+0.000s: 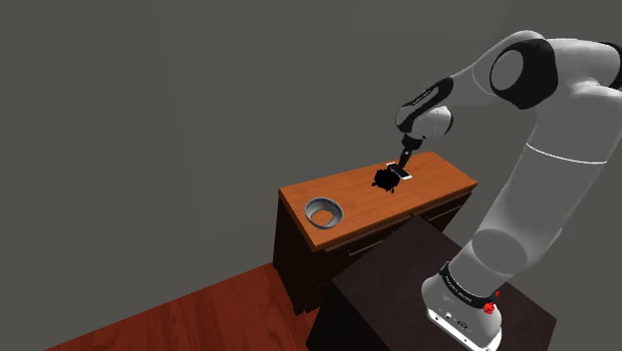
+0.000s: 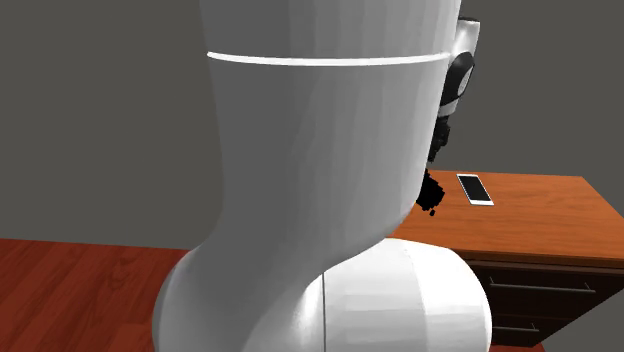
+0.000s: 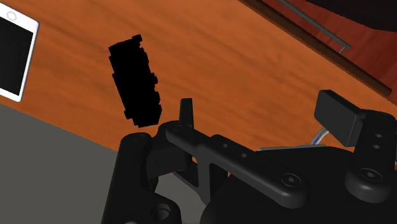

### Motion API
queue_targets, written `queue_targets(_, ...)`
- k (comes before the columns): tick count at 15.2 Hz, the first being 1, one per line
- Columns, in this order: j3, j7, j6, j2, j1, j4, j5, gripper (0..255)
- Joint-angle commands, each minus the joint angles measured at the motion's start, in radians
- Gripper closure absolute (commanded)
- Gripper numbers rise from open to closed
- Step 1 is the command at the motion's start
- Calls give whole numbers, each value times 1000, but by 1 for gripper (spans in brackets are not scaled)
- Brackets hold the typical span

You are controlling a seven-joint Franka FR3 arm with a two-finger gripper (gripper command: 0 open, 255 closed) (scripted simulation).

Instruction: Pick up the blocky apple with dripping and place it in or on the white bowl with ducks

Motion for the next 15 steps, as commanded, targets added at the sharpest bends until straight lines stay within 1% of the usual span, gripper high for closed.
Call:
queue_targets(1,26,-98,21,101,-45,64,76,0)
queue_targets(3,58,-164,25,185,-91,133,123,0)
queue_targets(6,105,-242,24,305,-159,245,170,0)
queue_targets(9,144,-301,14,424,-221,370,196,0)
queue_targets(12,177,-344,-6,543,-275,508,207,0)
queue_targets(15,188,-351,5,578,-287,533,214,0)
